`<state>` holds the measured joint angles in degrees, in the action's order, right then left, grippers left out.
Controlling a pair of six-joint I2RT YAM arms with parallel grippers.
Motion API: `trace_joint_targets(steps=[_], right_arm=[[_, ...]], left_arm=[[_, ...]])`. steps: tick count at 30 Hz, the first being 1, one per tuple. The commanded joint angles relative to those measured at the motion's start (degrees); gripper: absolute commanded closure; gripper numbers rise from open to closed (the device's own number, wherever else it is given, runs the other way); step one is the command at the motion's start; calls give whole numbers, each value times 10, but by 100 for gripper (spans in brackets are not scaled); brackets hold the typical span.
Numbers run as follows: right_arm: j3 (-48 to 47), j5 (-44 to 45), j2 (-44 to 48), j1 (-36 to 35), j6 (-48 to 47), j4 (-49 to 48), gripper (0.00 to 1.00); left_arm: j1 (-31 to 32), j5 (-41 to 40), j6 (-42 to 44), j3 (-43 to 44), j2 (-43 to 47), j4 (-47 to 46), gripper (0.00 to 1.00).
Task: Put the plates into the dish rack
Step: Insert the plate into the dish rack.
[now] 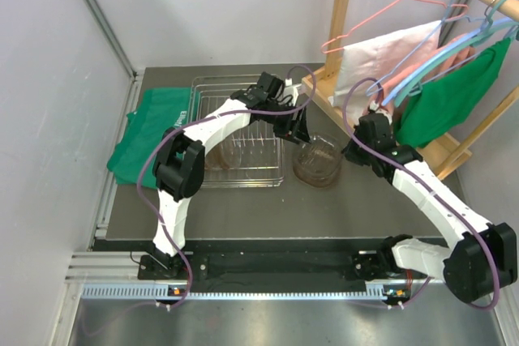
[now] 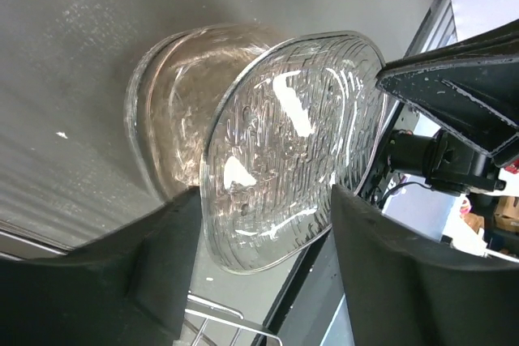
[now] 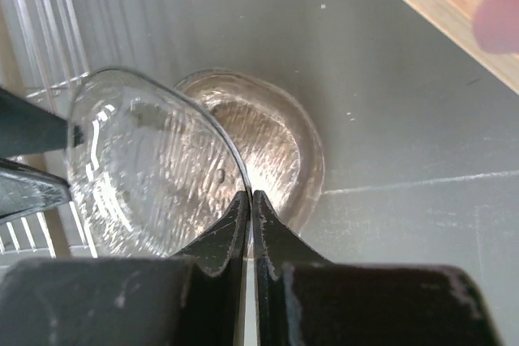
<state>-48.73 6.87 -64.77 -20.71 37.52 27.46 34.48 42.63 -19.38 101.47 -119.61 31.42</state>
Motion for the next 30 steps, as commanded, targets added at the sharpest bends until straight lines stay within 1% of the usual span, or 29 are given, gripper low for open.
trace_joint_targets(steps=[1,2,3,4,6,7,9,10,13,14,17,20,21,22,23,24,25,28,29,30], right_arm=[[-6,-12,-5,2,12,-50,100],[-6,-11,-6,2,11,-50,100],[-5,-12,-6,2,10,-50,100],[-5,-13,-8,2,10,-51,100],[-5,-17,-11,3,11,-51,100],[-5,-19,-13,2,10,-52,100],[-4,-21,-16,3,10,-53,100],[-3,-23,-16,2,10,-54,100],[-3,-24,-15,2,9,-55,100],[-4,-24,-14,3,9,-56,100],[-7,-26,-12,2,6,-54,100],[-8,-29,-9,2,1,-53,100],[-8,-32,-5,2,-1,-51,100],[-10,-32,-4,3,-3,-51,96],[-10,-33,-1,2,-4,-44,89],[-11,-30,6,2,-6,-43,87],[-13,-30,9,3,-8,-40,85],[-15,-25,21,3,-13,-34,77],[-15,-26,23,3,-14,-32,70],[-15,-26,25,3,-16,-30,70]], left_arm=[[9,54,-6,25,5,-15,40],[9,54,-11,25,4,-20,44],[10,55,-14,26,4,-21,51],[10,55,-15,27,3,-22,55],[12,54,-17,29,2,-22,60],[12,48,-17,29,2,-22,65],[13,46,-19,30,1,-21,71],[13,45,-19,31,0,-19,79],[14,33,-15,35,-1,-6,93],[15,28,-14,36,1,-4,100],[16,11,-15,36,8,4,100],[16,-31,-15,37,22,23,100],[16,-59,-15,38,26,29,100],[17,-79,-15,36,38,36,100],[16,-99,-15,37,45,53,100],[16,-147,-14,36,52,62,100],[16,-168,-10,36,64,72,100],[16,-224,-8,23,95,84,100],[16,-230,-9,20,100,84,100],[16,-236,-11,15,111,83,100]])
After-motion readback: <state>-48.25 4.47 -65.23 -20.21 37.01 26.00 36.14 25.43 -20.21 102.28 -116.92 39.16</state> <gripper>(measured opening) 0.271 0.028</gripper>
